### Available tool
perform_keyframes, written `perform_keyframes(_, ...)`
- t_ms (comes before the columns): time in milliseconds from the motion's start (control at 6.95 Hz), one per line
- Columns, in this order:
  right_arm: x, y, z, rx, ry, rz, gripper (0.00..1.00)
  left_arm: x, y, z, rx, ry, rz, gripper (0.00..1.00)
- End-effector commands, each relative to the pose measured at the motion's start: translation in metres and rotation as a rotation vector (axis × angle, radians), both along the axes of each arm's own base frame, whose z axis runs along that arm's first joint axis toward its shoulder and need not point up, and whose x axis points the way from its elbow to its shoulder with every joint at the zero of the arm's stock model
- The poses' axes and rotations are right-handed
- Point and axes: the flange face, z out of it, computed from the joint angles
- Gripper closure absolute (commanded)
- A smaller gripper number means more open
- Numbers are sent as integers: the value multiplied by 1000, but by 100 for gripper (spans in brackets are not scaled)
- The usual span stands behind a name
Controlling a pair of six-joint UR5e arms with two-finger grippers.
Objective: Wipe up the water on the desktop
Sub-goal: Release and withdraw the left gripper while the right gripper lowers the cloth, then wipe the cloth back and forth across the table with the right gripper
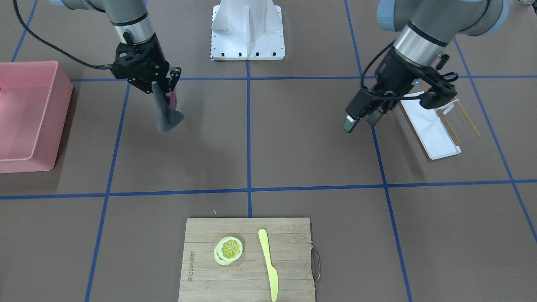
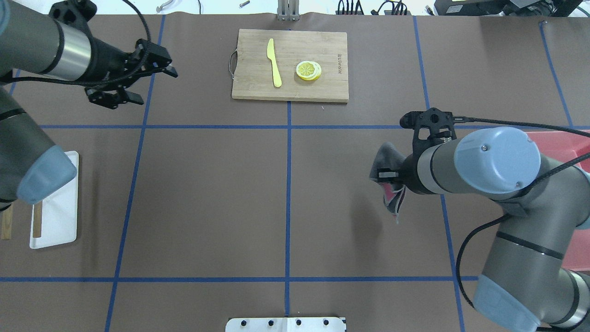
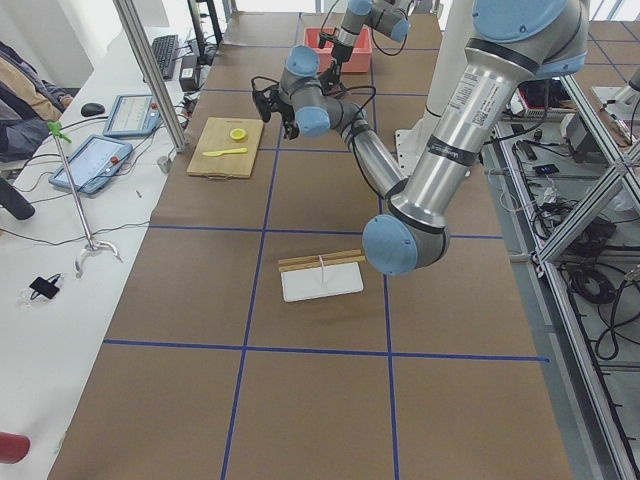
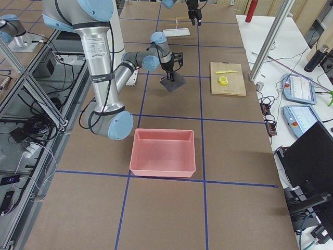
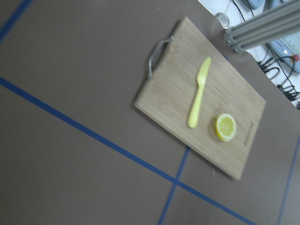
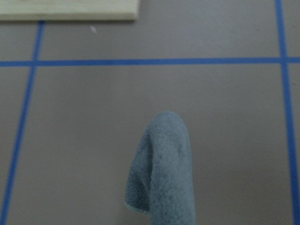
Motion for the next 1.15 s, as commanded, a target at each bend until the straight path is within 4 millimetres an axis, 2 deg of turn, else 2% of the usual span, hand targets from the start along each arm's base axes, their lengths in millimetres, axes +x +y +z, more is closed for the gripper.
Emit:
perform_keyframes(0,41,10,95,-118,144,-118,100,-82,-1,96,149,-221,63,3)
perform_keyframes(144,39,12,116,-142,175,-147,100,-120,4,136,212,-319,106,3)
perform_keyframes(288,22,11,117,-185,150,-190,100,-146,4,150,253,-367,119,3)
perform_keyframes(432,-12,3,113,-221,126,-222,100,-149,3,152,249,-370,115,3)
perform_keyframes(576,-48,1,81,-207,93,-244,100,-149,3,151,252,-369,115,3)
perform_keyframes(720,-87,11,49,-248,53,-221,100,-151,8,154,246,-370,115,2)
perform_keyframes(864,-133,21,-1,-285,-3,-206,100,-152,8,154,246,-370,115,2)
perform_keyframes(1008,-175,29,-38,-317,-40,-196,100,-151,9,156,240,-363,124,2)
